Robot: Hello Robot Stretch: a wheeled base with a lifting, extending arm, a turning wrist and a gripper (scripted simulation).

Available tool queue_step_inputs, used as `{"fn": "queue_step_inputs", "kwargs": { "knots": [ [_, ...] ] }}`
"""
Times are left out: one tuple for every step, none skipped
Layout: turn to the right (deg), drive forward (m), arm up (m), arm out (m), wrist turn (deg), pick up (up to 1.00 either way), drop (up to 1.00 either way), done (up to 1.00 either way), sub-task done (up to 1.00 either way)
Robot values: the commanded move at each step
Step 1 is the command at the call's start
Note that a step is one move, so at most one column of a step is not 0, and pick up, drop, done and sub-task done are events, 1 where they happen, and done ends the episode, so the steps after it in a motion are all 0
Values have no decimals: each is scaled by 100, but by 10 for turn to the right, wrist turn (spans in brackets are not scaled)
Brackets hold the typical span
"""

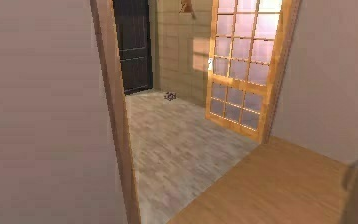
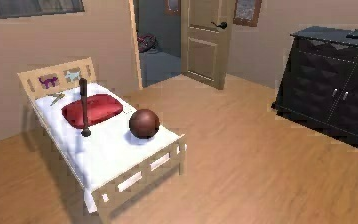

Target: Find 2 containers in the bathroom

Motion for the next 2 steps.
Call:
{"fn": "queue_step_inputs", "kwargs": {
  "knots": [
    [0, 60, 0, 0, 0, 0, 0, 0, 0],
    [450, 0, 0, 0, 0, 0, 0, 0, 0]
  ]
}}
